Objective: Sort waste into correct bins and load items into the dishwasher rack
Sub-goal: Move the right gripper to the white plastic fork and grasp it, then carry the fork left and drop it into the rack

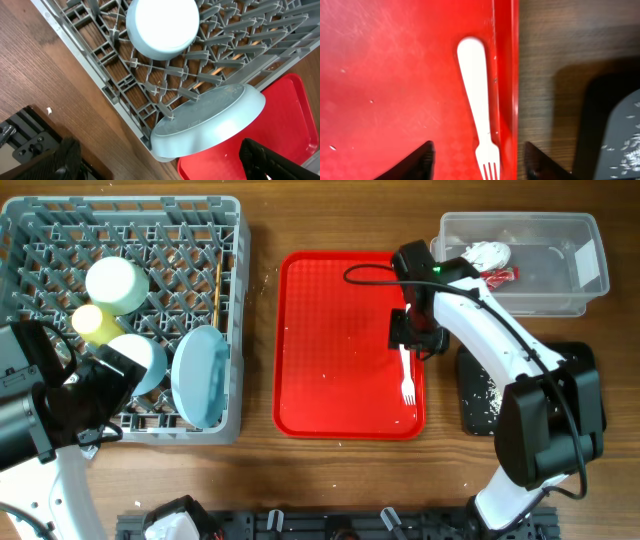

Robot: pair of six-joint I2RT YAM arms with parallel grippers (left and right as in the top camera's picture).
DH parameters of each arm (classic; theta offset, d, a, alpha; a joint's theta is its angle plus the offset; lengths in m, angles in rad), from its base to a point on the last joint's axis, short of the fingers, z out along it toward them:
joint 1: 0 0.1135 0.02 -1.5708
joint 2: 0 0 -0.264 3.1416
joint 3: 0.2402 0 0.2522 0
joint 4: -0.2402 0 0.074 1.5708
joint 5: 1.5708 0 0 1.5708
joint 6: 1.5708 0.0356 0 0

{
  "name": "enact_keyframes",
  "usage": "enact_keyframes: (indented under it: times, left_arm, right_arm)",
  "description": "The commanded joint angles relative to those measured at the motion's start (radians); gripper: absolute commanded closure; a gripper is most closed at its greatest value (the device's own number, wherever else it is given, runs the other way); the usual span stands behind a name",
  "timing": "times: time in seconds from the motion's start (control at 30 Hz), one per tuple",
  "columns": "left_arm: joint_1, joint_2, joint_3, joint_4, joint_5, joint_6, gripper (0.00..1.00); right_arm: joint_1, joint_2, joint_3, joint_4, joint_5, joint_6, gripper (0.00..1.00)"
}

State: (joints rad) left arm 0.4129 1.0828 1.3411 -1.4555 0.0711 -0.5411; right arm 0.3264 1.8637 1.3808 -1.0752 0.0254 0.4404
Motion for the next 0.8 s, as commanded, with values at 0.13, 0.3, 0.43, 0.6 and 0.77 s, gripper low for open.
enact_keyframes:
  times: [0.13, 0.3, 0.43, 0.6, 0.77]
  left_arm:
    - [0.004, 0.004, -0.002, -0.001, -0.02, -0.014, 0.0]
    - [0.004, 0.004, -0.002, -0.001, -0.02, -0.014, 0.0]
    - [0.004, 0.004, -0.002, 0.0, -0.02, -0.014, 0.0]
    - [0.004, 0.004, -0.002, -0.001, -0.02, -0.014, 0.0]
    - [0.004, 0.004, -0.002, -0.001, -0.02, -0.014, 0.0]
  right_arm:
    - [0.002, 0.012, -0.174, 0.14, -0.106, -0.119, 0.52]
    - [0.002, 0.012, -0.224, 0.193, -0.105, -0.124, 0.53]
    - [0.002, 0.013, -0.257, 0.236, -0.102, -0.125, 0.53]
    - [0.002, 0.013, -0.293, 0.29, -0.101, -0.099, 0.72]
    - [0.002, 0.013, -0.282, 0.281, -0.105, -0.064, 0.96]
